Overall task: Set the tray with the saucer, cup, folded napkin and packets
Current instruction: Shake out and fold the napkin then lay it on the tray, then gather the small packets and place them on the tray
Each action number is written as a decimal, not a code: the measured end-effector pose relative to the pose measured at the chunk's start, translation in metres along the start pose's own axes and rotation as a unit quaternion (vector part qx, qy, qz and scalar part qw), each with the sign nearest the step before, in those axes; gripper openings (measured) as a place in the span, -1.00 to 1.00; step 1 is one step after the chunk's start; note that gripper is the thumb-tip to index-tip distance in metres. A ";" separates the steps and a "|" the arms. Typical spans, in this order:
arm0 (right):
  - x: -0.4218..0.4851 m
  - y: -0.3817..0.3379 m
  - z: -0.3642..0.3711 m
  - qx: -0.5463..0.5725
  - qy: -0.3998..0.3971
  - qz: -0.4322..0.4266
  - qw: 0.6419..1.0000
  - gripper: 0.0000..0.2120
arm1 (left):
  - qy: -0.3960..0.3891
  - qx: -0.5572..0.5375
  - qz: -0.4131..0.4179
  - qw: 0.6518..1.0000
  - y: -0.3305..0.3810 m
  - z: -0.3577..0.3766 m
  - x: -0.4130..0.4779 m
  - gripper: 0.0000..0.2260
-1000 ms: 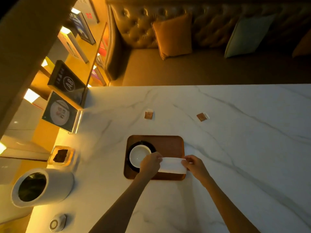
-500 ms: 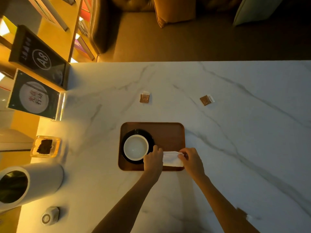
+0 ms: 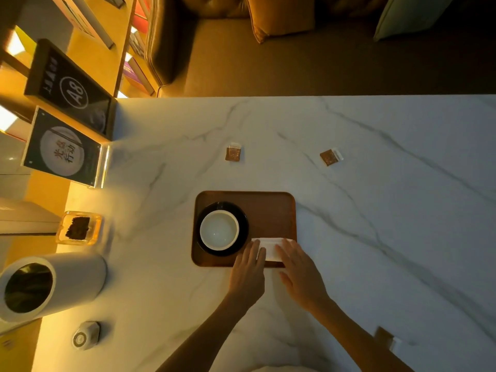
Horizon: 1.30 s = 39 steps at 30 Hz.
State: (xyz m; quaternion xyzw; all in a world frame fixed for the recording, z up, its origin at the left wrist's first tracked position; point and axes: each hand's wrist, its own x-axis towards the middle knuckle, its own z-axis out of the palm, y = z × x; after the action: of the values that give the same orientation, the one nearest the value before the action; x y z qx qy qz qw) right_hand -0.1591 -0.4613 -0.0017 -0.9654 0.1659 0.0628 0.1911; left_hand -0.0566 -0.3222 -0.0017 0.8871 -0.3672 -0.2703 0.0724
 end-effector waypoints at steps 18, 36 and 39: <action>0.004 0.001 0.001 -0.106 -0.159 -0.010 0.981 -0.25 | -0.066 0.040 0.015 0.997 -0.013 0.026 -0.009 -0.23; -0.049 0.021 -0.050 0.017 -0.016 0.103 0.994 -0.58 | -0.083 0.097 0.004 0.992 0.034 -0.020 -0.027 -0.49; -0.083 0.037 -0.058 0.057 0.021 0.148 0.987 -0.59 | -0.089 0.107 0.027 0.990 0.050 -0.018 -0.040 -0.52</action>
State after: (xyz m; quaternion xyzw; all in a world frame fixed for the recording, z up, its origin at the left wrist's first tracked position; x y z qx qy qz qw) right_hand -0.2463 -0.4911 0.0542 -0.9190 0.3141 0.0601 0.2306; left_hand -0.1014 -0.3321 0.0470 0.8520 -0.4226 -0.3051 -0.0481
